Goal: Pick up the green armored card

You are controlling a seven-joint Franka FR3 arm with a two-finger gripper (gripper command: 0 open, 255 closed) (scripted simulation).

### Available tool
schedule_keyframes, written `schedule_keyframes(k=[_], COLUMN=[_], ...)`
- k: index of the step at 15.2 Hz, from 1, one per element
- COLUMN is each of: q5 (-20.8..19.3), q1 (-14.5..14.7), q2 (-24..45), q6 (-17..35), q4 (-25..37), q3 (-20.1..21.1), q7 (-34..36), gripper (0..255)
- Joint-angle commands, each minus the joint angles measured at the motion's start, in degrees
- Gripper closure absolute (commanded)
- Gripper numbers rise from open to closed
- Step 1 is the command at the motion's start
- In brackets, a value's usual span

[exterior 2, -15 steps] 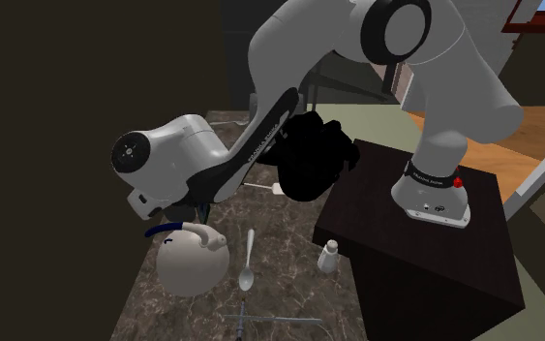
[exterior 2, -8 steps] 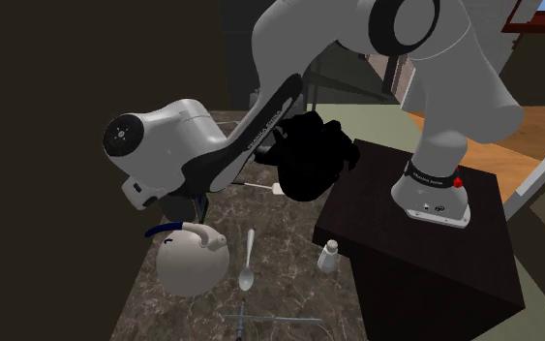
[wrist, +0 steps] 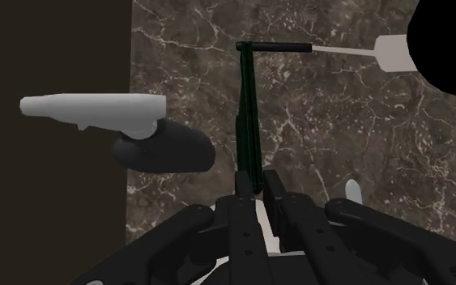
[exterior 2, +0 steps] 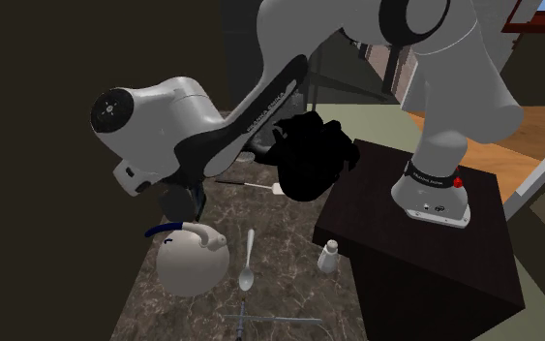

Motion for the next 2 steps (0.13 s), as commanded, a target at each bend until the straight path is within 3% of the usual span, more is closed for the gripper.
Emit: schedule_keyframes(k=[1,2], q5=[0.2,0.2], q1=[0.0,0.0], q2=[-0.4,-0.4], q6=[-0.5,-0.5], q4=[0.2,0.2], q3=[0.1,0.1], q7=[-0.3,-0.3], gripper=[255,255])
